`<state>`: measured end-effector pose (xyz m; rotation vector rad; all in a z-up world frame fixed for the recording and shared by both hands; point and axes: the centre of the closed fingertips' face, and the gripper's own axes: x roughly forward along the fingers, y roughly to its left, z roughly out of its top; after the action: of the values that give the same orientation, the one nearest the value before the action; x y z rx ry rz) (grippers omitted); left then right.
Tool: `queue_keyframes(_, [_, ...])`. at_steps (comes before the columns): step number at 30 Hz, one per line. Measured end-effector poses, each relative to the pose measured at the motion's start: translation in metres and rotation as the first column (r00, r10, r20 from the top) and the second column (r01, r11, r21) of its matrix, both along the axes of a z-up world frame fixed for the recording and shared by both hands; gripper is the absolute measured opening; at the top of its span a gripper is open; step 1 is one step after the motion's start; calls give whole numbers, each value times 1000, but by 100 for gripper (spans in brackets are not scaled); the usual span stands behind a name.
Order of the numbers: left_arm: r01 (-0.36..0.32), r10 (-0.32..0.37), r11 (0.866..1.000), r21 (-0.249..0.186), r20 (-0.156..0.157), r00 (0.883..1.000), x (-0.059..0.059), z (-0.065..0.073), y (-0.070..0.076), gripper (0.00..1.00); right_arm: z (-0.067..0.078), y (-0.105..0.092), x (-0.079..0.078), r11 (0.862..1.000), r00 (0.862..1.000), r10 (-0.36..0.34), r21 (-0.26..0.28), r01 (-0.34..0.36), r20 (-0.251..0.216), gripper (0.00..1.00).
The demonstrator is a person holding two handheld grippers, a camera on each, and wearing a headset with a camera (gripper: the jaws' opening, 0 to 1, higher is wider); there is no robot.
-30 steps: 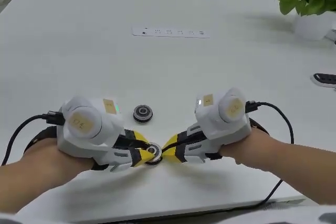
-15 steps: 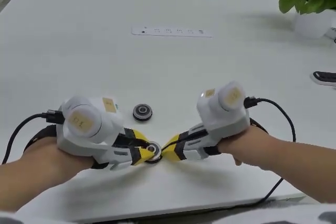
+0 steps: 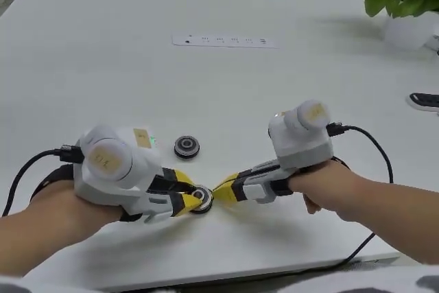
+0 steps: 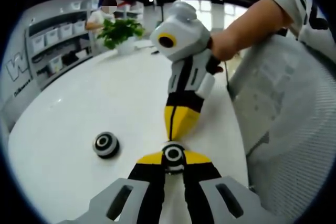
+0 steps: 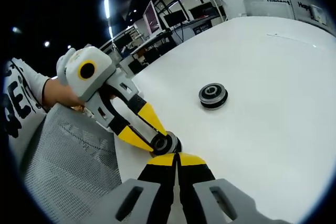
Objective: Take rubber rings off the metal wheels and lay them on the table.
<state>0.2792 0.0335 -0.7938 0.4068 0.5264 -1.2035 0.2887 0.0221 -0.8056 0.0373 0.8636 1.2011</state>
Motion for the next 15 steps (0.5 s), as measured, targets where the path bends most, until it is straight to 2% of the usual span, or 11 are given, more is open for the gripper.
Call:
queue_keyframes(2, [0,0,1000,1,0,1000,0,0,0,13,2,2,0,1000,1000,-7,18,8,-13,0])
queue_keyframes(3, [0,0,1000,1,1,1000,0,0,0,13,7,4,1,999,999,-22,47,23,-31,0])
queue_keyframes(9, [-1,1,1000,8,4,1000,0,0,0,13,9,5,-1,996,997,-37,75,42,-66,0])
queue_keyframes(15, [-2,2,1000,21,5,1000,-1,0,0,12,10,6,-1,997,998,-31,74,35,-56,0])
